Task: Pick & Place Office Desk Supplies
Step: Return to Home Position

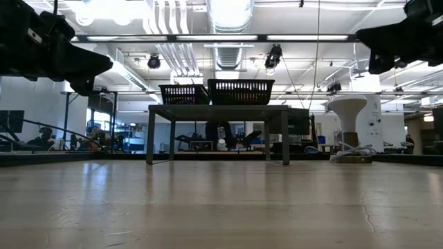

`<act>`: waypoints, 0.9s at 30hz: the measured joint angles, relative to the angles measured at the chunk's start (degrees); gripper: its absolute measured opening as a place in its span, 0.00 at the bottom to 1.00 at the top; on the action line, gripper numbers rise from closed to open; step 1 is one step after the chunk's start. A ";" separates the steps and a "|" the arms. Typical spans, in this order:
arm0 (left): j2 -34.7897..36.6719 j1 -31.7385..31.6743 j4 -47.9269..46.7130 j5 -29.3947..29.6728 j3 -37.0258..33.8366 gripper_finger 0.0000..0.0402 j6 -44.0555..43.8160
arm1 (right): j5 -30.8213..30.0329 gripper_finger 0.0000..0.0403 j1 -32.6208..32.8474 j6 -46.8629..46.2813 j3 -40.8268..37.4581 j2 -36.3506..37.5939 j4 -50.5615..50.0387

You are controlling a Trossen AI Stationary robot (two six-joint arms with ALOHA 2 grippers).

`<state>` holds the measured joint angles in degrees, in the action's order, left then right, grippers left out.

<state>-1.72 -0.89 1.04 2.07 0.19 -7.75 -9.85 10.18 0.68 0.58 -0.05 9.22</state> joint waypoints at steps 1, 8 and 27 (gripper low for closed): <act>0.00 0.00 0.00 0.01 0.00 0.18 0.00 | -1.21 0.02 -0.78 1.02 0.00 0.00 0.05; 0.00 0.00 0.00 0.00 0.00 0.18 -0.02 | -3.32 0.02 -5.75 -3.08 0.02 0.00 -6.99; 0.00 0.00 -0.02 -0.15 0.00 0.18 -0.04 | 8.40 0.02 -6.84 0.88 -0.02 -1.53 -8.51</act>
<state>-1.72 -0.89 1.02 1.91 0.19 -7.79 -1.45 3.34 1.56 0.56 -1.59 0.71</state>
